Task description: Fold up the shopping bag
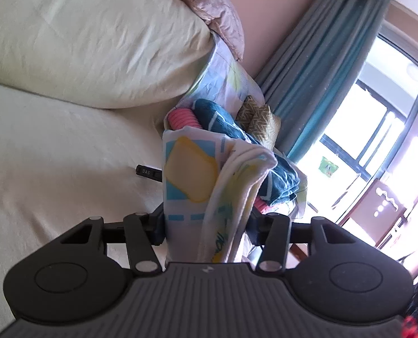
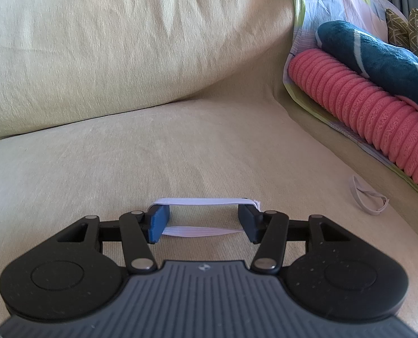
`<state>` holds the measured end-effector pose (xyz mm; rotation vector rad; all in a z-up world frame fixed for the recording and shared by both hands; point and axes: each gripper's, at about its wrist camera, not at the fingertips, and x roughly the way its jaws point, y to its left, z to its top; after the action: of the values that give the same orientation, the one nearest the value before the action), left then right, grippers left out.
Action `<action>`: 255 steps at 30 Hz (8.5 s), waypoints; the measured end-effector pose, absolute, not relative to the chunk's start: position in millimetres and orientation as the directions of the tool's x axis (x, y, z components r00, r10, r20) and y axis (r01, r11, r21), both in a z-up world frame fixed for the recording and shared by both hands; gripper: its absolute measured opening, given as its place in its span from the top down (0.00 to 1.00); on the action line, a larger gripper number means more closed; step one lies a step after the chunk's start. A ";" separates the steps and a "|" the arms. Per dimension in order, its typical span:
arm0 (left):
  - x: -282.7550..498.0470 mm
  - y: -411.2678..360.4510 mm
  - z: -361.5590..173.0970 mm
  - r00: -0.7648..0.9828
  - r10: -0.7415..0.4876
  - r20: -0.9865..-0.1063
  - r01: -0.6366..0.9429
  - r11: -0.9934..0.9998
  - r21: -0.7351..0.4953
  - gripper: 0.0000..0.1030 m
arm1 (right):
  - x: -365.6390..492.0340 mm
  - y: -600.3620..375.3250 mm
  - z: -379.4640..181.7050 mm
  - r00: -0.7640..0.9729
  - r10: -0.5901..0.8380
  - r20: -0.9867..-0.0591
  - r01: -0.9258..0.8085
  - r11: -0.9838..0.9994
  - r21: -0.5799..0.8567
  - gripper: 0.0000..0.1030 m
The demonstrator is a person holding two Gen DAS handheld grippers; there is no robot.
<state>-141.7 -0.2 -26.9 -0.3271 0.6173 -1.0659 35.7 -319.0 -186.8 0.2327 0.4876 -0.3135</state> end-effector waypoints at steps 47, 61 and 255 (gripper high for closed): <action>-137.4 -23.7 -46.2 0.263 -0.854 -0.448 0.919 0.363 -0.152 0.52 | 36.2 -319.5 -186.7 0.837 -0.239 -0.492 0.348 0.926 0.144 0.51; -141.3 -36.7 -55.5 0.314 -0.817 -0.484 0.917 0.393 -0.068 0.54 | 36.2 -319.9 -186.6 0.838 -0.238 -0.492 0.349 0.926 0.145 0.51; -142.8 -52.0 -77.2 0.619 -0.699 -0.358 0.784 0.532 0.318 0.50 | -116.2 -143.2 -15.8 0.738 0.413 -0.534 -0.671 0.361 -0.648 0.99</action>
<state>-142.8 -52.0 -77.2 0.4783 0.1958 -0.8910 -116.2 -143.2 -15.8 -0.9750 0.3013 0.7119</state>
